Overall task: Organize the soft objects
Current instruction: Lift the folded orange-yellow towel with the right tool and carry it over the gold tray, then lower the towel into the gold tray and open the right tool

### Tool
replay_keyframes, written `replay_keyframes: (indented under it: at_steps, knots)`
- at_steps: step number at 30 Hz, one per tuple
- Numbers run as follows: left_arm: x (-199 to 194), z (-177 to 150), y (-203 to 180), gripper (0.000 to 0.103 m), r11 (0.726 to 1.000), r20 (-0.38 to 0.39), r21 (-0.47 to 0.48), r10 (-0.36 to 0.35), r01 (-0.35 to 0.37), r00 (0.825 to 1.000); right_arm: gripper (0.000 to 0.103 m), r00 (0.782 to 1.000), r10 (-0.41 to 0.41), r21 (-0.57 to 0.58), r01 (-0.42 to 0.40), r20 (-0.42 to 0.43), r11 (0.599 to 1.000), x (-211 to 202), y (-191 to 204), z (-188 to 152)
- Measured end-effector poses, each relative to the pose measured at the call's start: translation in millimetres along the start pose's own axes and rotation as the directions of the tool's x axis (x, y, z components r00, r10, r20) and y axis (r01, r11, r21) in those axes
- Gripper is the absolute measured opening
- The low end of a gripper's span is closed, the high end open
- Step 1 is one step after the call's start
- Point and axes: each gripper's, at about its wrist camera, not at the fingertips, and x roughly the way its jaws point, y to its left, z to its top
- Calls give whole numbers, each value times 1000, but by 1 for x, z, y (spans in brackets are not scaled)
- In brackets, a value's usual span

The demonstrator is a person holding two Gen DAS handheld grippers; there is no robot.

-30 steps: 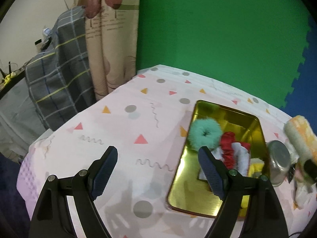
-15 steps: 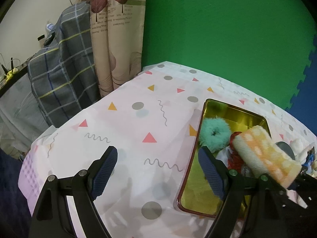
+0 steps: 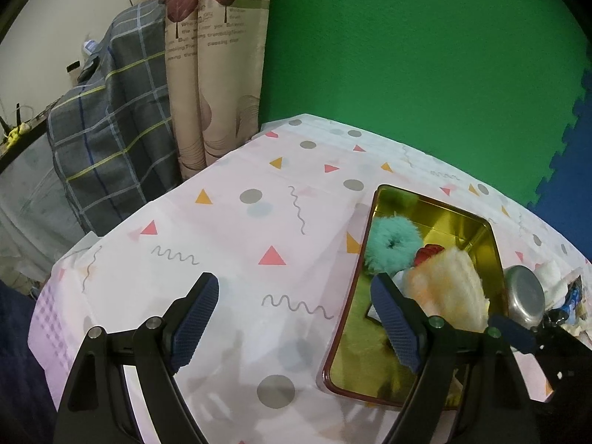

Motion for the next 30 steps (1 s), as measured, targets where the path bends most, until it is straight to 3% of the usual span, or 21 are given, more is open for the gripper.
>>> replay_keyframes:
  at_steps: [9,30]
  knots:
    - [-5,-2,-10,84,1000,16,28,-2,1,1000,58,998,1,49,-4,56,999,-34,-12,-3]
    - [-18,-15,-51,86,987,55,153,-55,46,997,61,974,-188,191,161,131,968,-110,-96,-57]
